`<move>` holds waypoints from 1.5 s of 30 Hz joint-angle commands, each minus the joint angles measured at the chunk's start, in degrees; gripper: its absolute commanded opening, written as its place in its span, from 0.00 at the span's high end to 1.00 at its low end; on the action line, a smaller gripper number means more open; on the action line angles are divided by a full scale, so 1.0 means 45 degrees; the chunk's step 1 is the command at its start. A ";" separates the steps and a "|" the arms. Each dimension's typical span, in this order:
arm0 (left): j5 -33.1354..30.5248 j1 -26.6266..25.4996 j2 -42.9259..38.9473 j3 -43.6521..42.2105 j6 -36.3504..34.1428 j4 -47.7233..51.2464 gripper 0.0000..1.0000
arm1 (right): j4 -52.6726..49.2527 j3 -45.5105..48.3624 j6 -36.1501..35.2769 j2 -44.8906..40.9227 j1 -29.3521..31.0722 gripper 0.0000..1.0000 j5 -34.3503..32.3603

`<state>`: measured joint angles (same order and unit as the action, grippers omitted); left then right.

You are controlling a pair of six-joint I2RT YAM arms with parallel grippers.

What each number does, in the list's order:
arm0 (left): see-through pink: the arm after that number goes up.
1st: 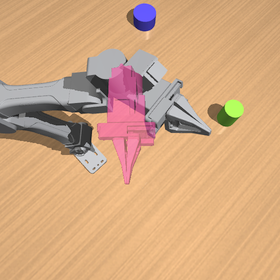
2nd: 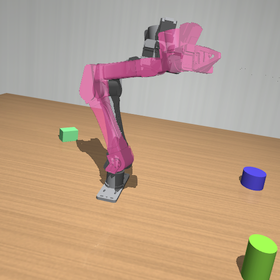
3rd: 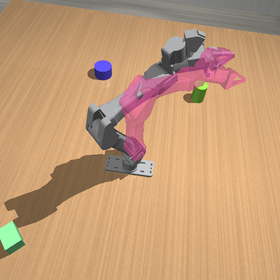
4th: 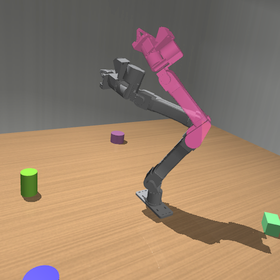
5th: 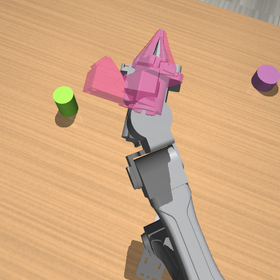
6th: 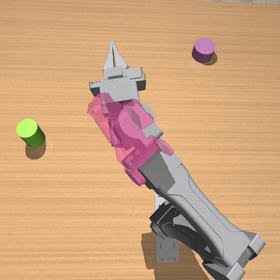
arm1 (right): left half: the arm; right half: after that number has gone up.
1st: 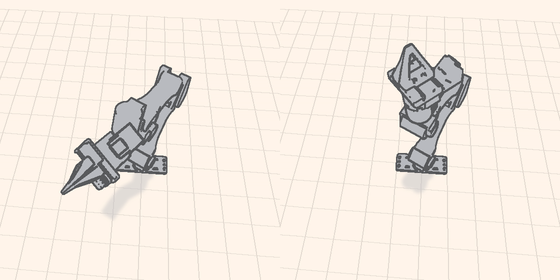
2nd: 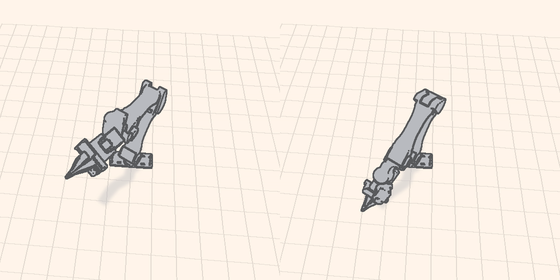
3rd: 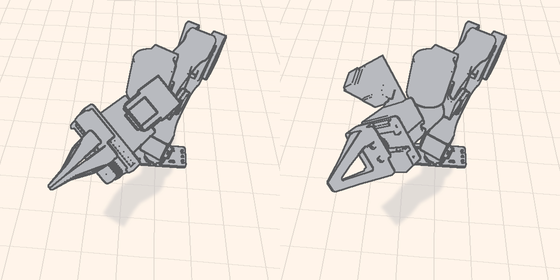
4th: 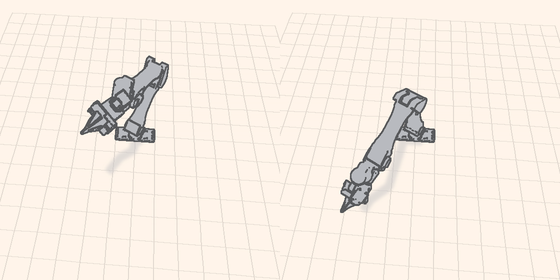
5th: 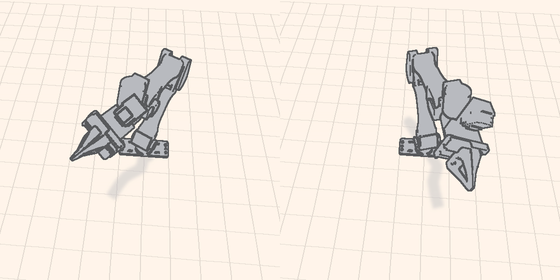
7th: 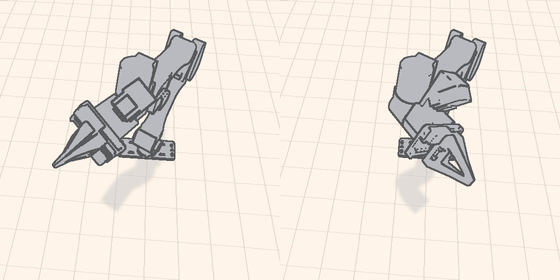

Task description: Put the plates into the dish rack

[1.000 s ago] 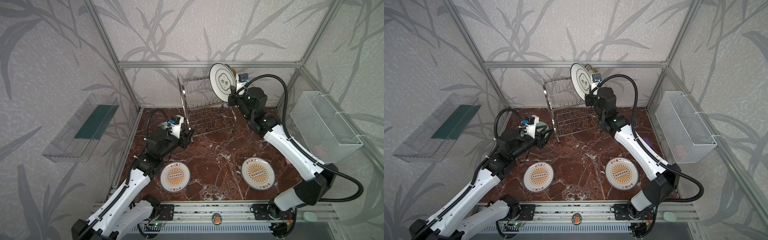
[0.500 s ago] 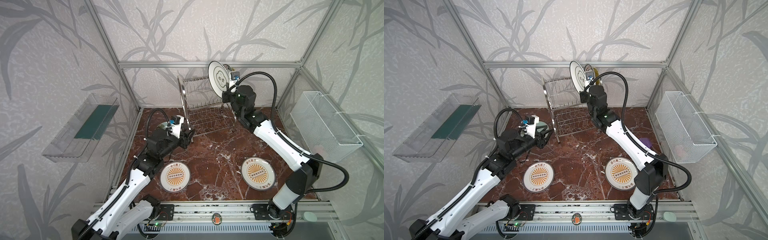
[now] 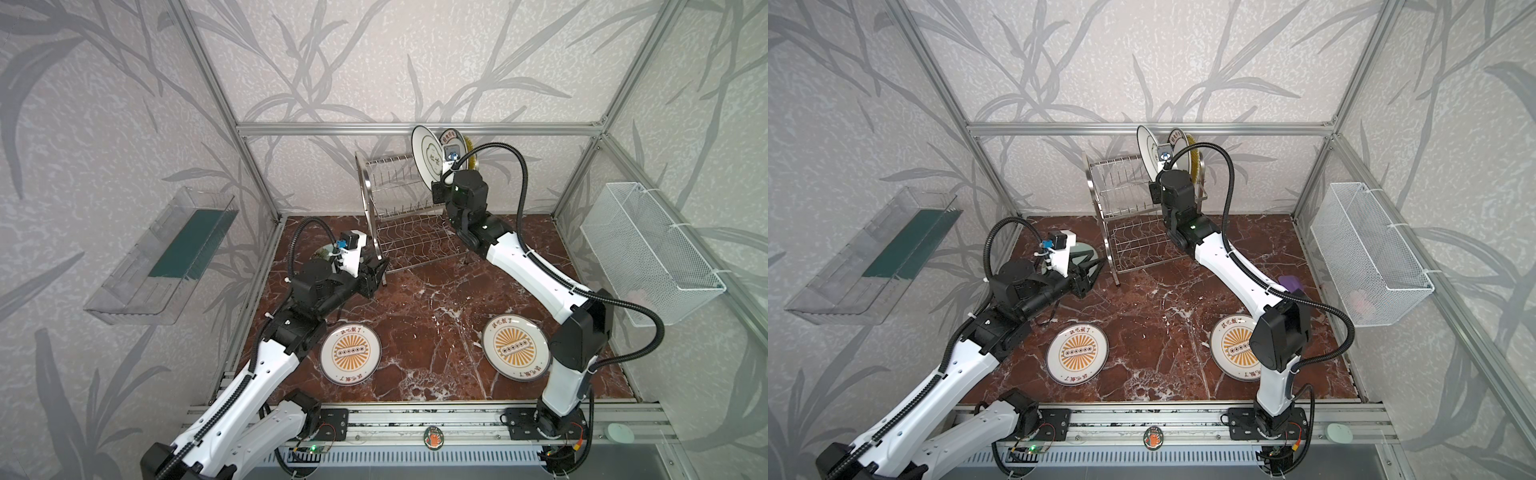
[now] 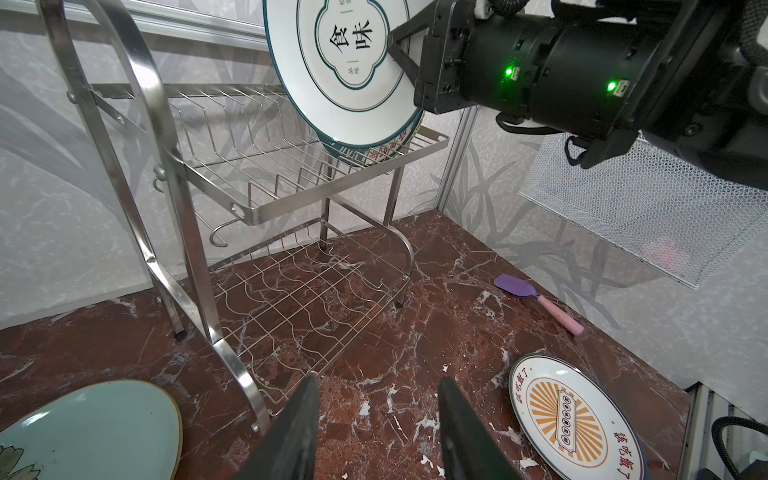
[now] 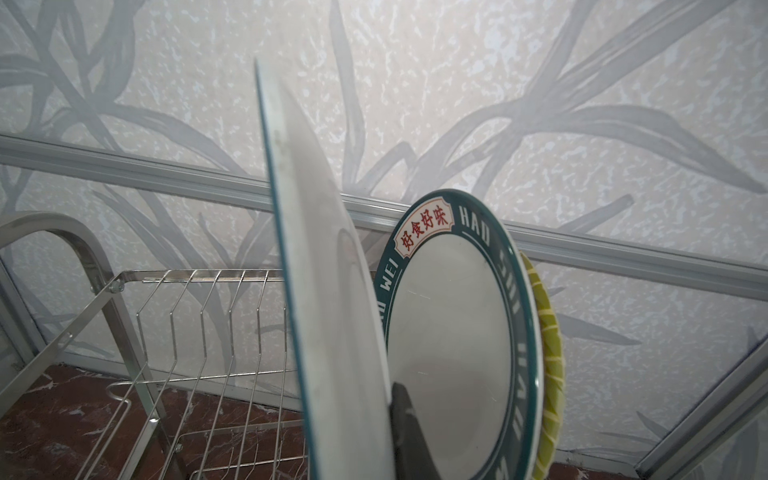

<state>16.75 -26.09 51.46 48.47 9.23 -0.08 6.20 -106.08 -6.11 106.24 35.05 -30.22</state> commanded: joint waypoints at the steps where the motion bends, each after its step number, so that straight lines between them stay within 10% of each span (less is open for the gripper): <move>1: 0.0232 0.0081 -0.0167 0.0003 0.0079 -0.0084 0.55 | 0.1240 -0.0762 -0.0117 0.0070 0.0083 1.00 -0.0825; 45: 0.0866 0.0395 -0.0149 0.0126 0.0416 0.0017 0.55 | -0.0143 -0.2199 0.0532 0.1655 0.0256 1.00 -0.2124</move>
<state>19.66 -24.69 51.46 48.47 10.76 0.01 2.98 -112.75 -4.47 113.08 35.90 -38.11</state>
